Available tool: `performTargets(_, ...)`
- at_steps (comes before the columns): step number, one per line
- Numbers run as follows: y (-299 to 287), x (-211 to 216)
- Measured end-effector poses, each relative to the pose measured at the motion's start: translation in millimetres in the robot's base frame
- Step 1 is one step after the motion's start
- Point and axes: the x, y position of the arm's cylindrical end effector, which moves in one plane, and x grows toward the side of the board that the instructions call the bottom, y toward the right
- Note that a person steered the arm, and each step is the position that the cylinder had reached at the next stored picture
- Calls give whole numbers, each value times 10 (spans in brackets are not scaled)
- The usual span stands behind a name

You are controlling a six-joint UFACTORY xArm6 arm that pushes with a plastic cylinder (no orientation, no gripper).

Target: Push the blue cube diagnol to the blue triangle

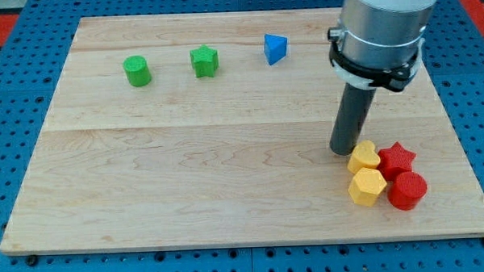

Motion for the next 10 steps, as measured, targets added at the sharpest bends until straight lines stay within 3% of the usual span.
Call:
performTargets(5,-167,162)
performTargets(7,-837,-459)
performTargets(9,-892,-723)
performTargets(10,-420,-897)
